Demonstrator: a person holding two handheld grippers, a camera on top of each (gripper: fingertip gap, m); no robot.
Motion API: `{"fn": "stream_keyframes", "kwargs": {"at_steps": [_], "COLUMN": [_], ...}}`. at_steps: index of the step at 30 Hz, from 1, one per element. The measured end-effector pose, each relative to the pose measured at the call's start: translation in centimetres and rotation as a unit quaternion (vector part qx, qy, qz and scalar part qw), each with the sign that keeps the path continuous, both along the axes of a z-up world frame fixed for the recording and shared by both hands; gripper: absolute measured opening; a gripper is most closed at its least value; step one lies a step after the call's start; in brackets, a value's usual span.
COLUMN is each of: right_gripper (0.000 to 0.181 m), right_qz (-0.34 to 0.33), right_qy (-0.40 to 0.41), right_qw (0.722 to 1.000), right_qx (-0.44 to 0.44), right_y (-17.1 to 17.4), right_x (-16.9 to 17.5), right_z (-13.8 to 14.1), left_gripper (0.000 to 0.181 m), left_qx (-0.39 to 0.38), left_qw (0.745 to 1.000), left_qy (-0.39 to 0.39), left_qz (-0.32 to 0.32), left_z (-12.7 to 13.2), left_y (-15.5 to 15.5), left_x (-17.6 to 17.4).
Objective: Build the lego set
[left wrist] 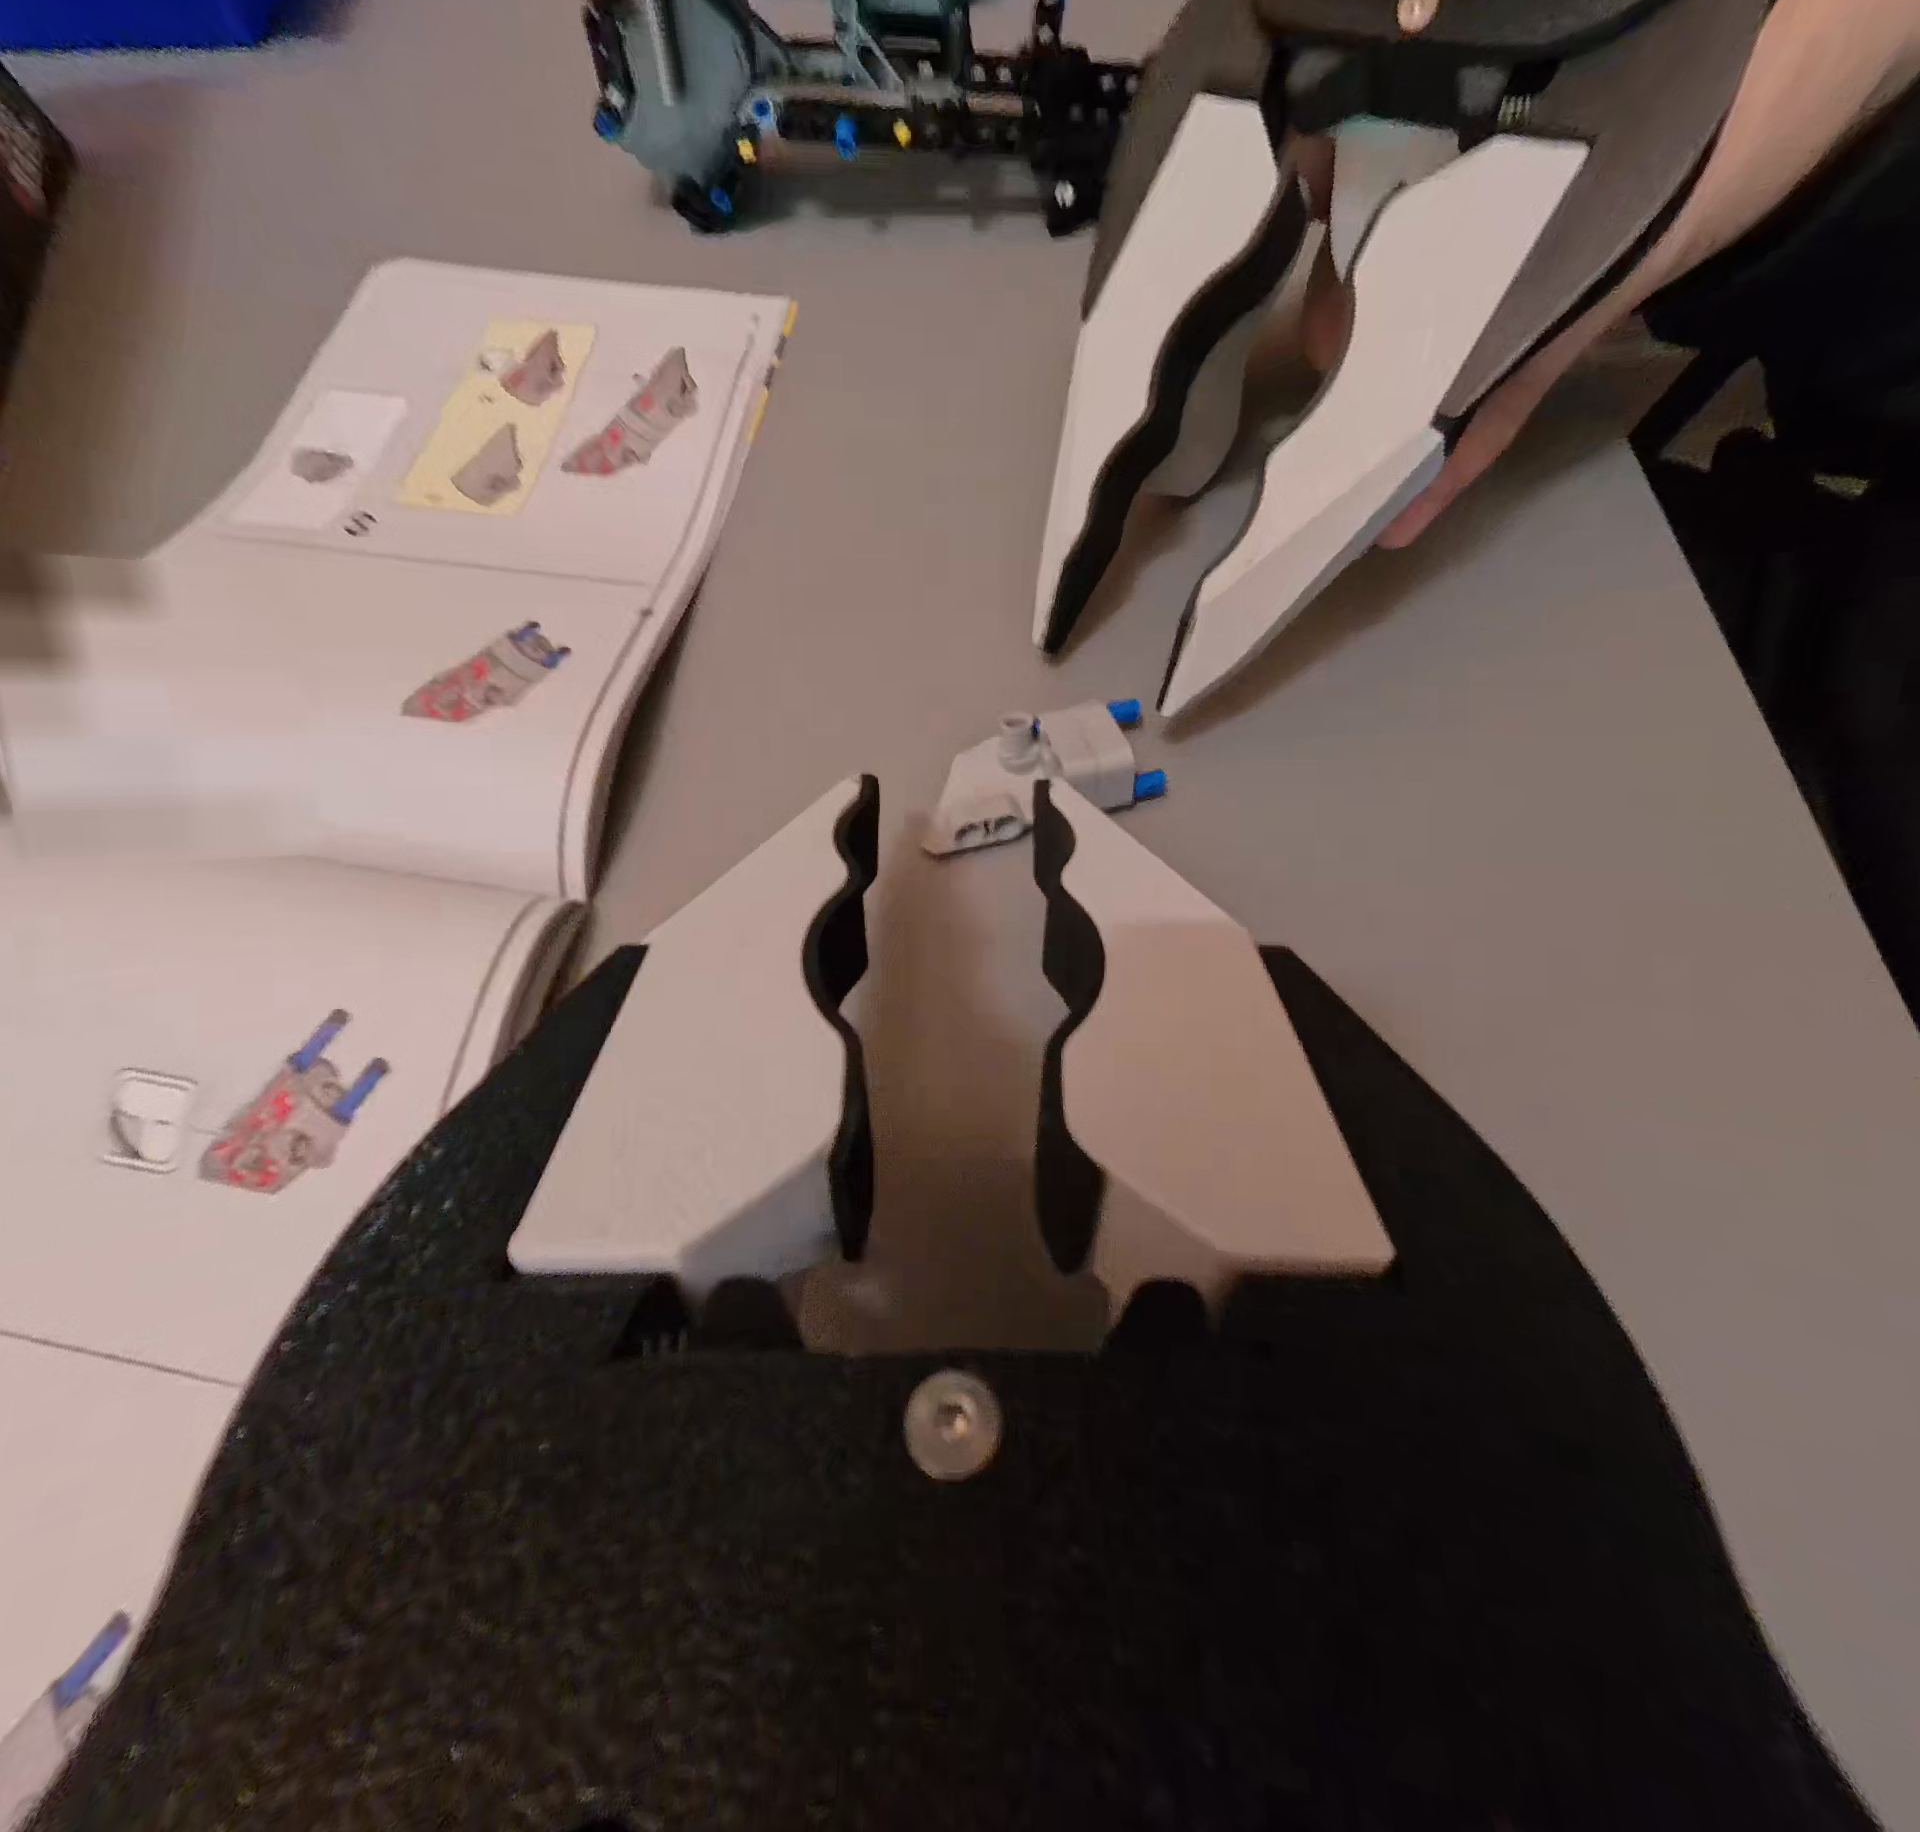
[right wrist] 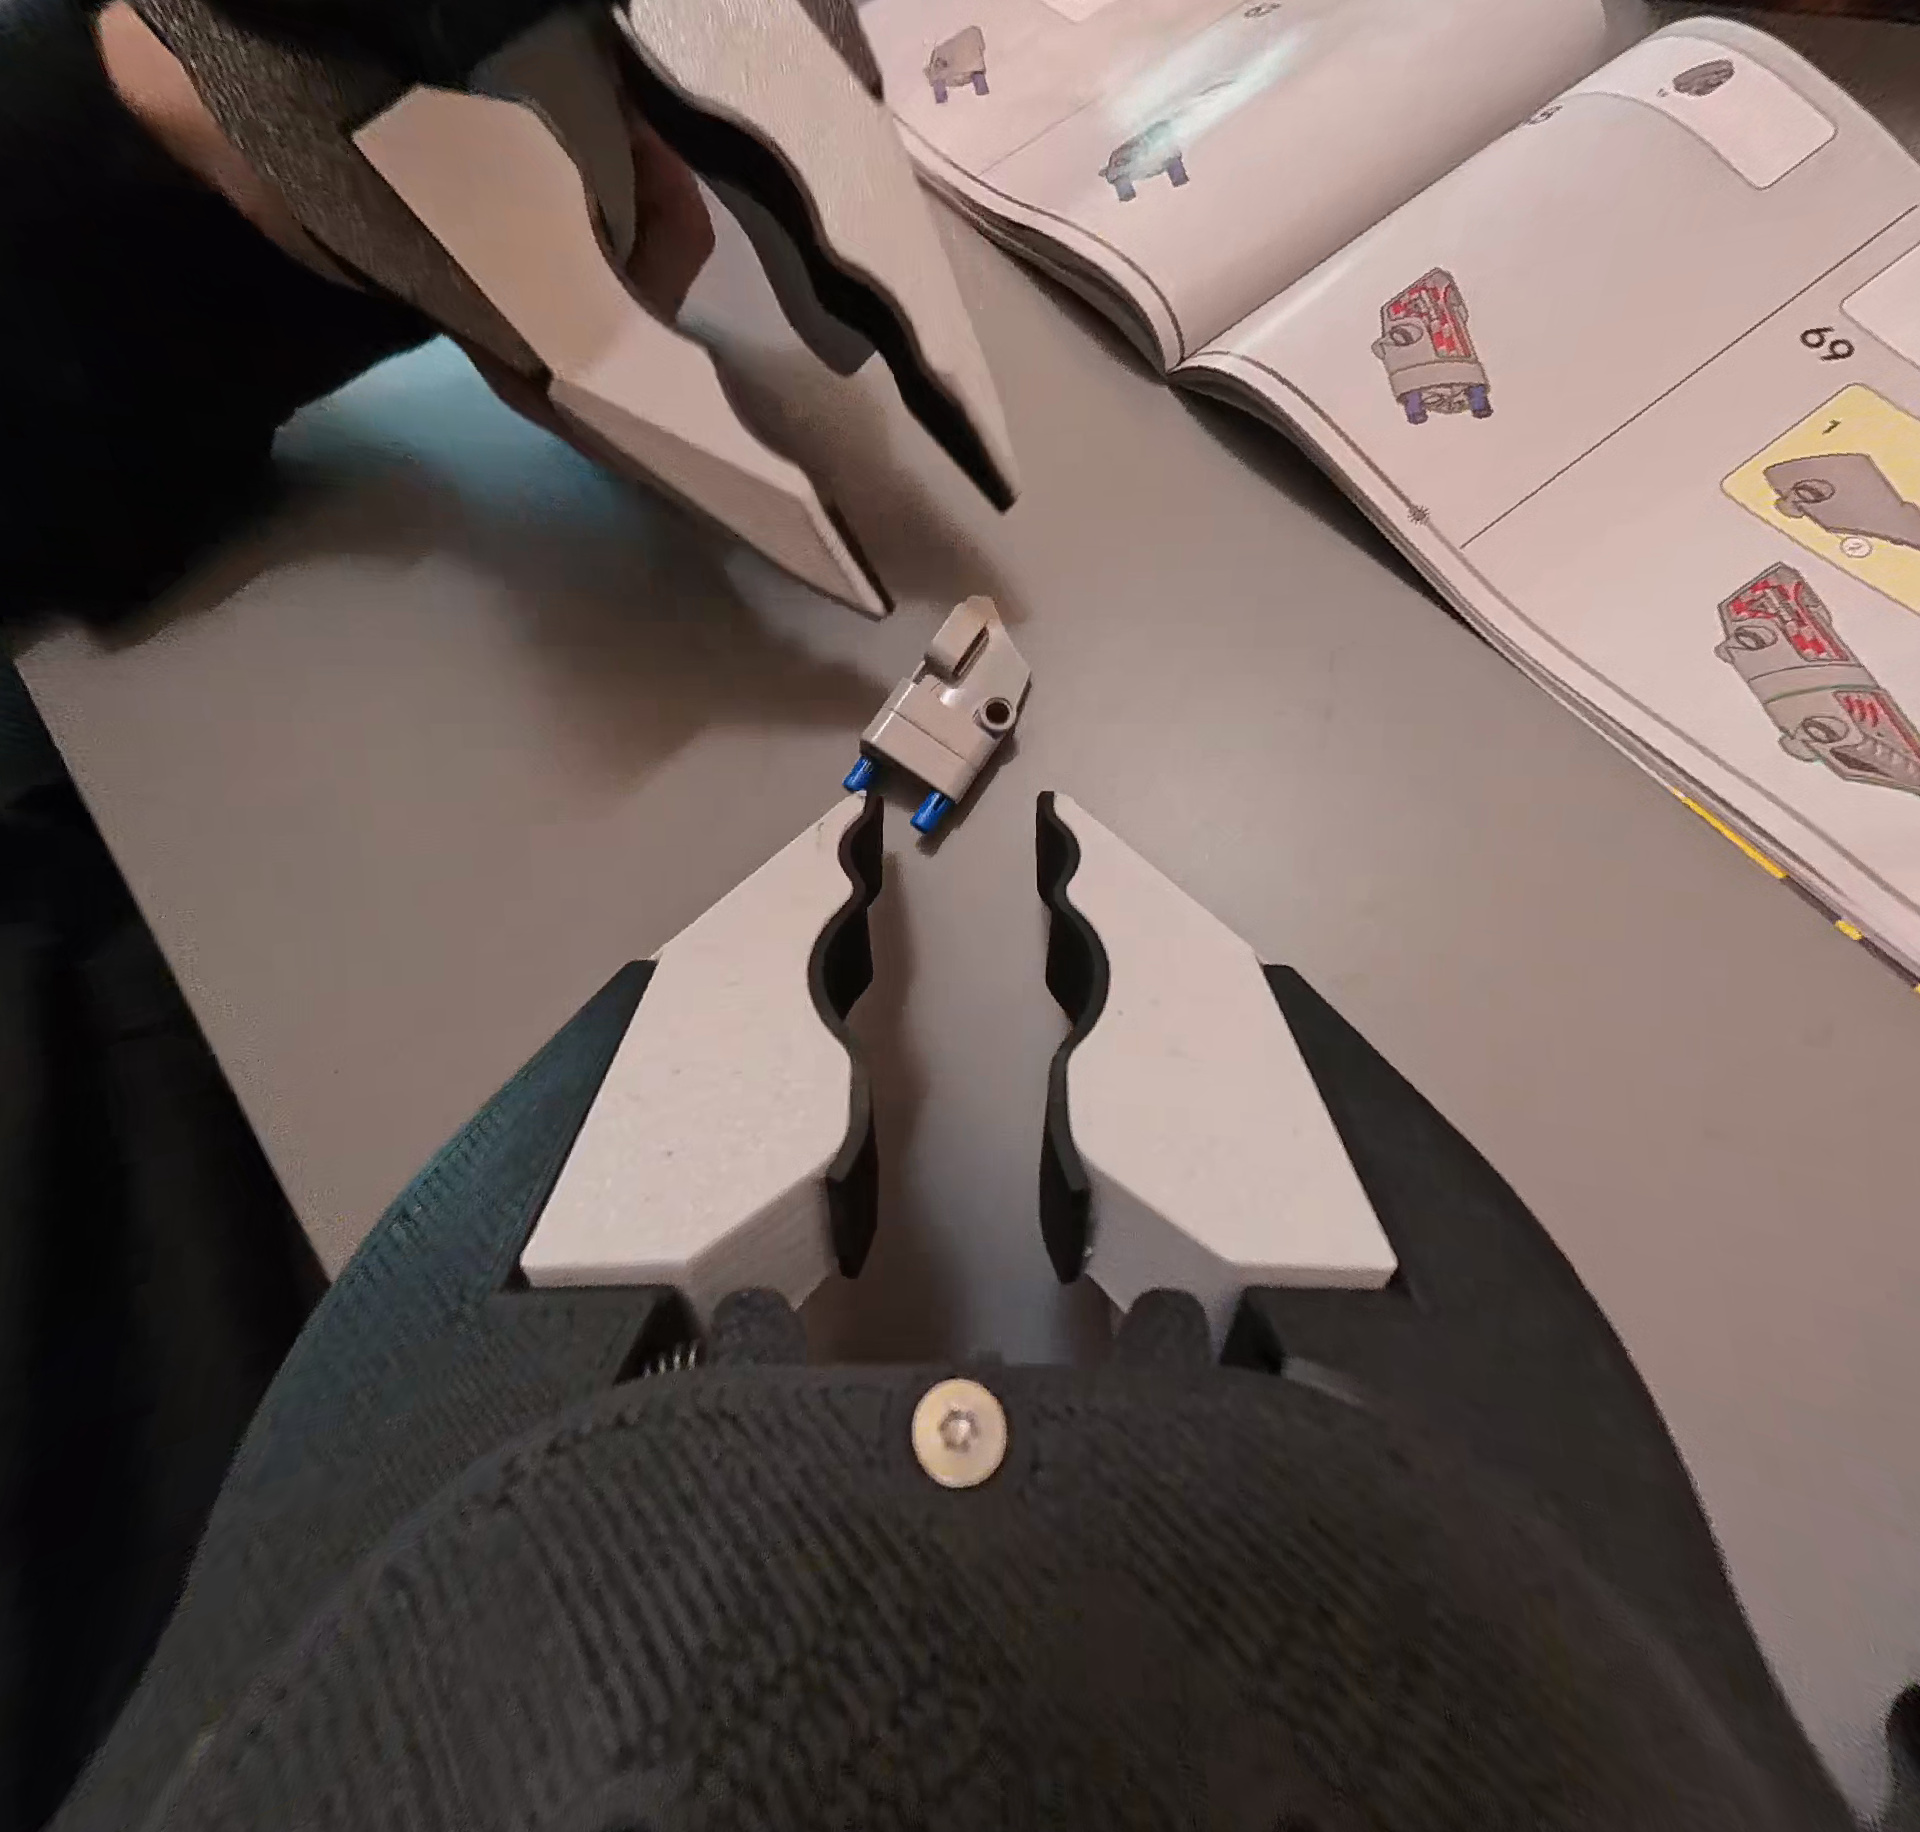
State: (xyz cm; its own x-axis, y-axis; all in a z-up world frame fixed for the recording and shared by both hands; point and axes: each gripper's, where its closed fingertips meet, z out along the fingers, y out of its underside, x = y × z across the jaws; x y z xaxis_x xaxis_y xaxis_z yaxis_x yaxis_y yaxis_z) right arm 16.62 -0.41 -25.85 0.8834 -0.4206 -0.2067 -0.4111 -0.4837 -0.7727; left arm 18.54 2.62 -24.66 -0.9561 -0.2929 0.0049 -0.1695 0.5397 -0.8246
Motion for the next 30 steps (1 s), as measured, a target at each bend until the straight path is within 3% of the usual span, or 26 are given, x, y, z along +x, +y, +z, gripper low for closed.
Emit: {"fn": "stream_keyframes", "kwargs": {"at_steps": [12,18,27,30], "right_gripper": [0.007,0.014,0.019,0.019], "right_qz": [-0.012,0.003,0.039,0.022], "right_qy": [0.000,0.020,-0.024,-0.033], "right_qw": [1.000,1.000,0.998,0.998], "right_qx": [-0.028,-0.012,-0.035,-0.041], "right_y": [-0.1,0.1,-0.7,-1.4], "right_x": [0.4,0.0,0.2,1.2], "right_z": [-0.8,-0.6,-0.7,-0.7], "left_gripper": [0.027,0.023,0.023,0.022], "left_qx": [0.066,0.065,0.067,0.066], "left_qw": [0.997,0.997,0.998,0.997], "left_qy": [0.013,0.020,0.009,0.015], "left_qz": [-0.024,-0.025,0.015,0.029], "left_z": [-2.3,-2.4,-2.3,-2.3], "left_y": [-0.7,-1.1,-1.5,-2.4], "left_x": [-1.1,-1.4,-0.8,-0.4]}}
